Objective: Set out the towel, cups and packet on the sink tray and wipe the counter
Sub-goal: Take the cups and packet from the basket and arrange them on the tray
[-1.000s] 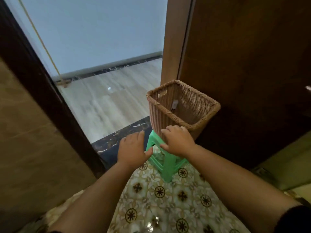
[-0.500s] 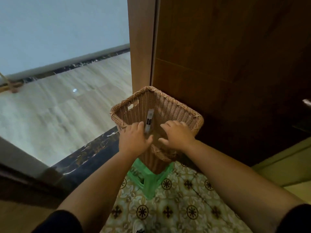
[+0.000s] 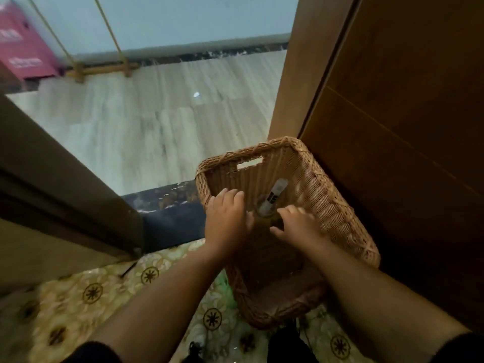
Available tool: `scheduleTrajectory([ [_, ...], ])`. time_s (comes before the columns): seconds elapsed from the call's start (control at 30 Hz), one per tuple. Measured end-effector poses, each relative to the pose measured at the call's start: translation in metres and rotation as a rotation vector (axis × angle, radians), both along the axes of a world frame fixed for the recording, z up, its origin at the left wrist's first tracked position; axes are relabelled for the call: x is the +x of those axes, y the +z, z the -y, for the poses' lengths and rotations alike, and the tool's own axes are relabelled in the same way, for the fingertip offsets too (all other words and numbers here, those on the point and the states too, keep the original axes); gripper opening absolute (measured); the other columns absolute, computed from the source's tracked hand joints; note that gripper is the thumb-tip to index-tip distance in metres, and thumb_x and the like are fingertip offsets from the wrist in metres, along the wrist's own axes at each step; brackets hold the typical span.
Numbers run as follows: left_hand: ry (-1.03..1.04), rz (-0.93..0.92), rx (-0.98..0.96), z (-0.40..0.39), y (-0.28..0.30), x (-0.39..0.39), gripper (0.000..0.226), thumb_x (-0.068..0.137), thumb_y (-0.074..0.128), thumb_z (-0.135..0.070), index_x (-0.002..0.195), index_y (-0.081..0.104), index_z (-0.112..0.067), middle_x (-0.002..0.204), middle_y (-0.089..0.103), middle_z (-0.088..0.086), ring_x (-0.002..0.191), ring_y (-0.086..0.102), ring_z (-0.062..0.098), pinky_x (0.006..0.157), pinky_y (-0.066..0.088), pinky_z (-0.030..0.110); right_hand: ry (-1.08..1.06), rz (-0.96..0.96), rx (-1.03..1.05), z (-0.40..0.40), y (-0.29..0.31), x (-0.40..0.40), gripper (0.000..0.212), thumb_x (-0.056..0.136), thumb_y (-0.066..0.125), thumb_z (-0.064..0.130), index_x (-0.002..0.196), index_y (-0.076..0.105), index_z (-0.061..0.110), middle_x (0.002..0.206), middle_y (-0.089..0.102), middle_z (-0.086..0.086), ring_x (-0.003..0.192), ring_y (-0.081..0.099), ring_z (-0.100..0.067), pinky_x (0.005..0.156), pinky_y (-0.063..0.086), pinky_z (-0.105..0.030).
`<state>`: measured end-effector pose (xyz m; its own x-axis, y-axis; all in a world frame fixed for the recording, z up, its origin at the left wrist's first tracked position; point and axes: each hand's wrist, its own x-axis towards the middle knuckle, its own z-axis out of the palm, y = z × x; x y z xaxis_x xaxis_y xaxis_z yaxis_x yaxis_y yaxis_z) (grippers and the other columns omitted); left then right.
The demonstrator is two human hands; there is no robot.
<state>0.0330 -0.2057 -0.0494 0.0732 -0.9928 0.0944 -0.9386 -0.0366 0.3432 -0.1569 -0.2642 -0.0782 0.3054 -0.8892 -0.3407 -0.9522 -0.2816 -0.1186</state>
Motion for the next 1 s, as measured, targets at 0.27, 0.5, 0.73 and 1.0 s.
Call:
scheduleTrajectory([
  [0.27,0.783,-0.583,0.369,0.031,-0.06,-0.075,0.062,0.088,0.064,-0.039,0.143,0.042,-0.019,0.144,0.047,0.006,0.132,0.045,0.024,0.107,0.043,0.044,-0.142,0.18,0.147,0.06,-0.091,-0.021,0.075,0.083,0.064,0.052,0.143,0.037,0.017,0.143,0.045,-0.01,0.128,0.045,-0.029,0.098,0.043,-0.042],
  [0.5,1.078,-0.5,0.375,0.073,-0.189,-0.078,0.088,0.09,0.065,-0.04,0.155,0.015,-0.008,0.157,0.031,0.016,0.138,0.038,0.033,0.107,0.038,0.044,-0.277,0.354,0.101,0.089,-0.202,-0.006,0.091,0.075,0.078,0.044,0.146,0.031,0.01,0.147,0.038,-0.017,0.132,0.038,-0.036,0.105,0.037,-0.047],
  [0.73,1.073,-0.593,0.299,0.091,-0.262,-0.07,0.111,0.082,0.073,-0.051,0.157,0.0,-0.014,0.164,0.016,0.014,0.145,0.03,0.032,0.109,0.037,0.045,-0.382,0.522,0.149,0.103,-0.263,0.009,0.119,0.064,0.086,0.045,0.152,0.014,0.009,0.152,0.031,-0.02,0.137,0.032,-0.036,0.108,0.032,-0.046],
  [1.0,1.045,-0.663,0.233,0.099,-0.275,-0.063,0.115,0.079,0.078,-0.045,0.157,0.002,-0.01,0.164,0.017,0.016,0.149,0.022,0.029,0.113,0.028,0.037,-0.499,0.683,0.217,0.112,-0.27,0.024,0.112,0.065,0.087,0.033,0.152,0.017,0.017,0.151,0.035,-0.013,0.138,0.035,-0.03,0.108,0.032,-0.042],
])
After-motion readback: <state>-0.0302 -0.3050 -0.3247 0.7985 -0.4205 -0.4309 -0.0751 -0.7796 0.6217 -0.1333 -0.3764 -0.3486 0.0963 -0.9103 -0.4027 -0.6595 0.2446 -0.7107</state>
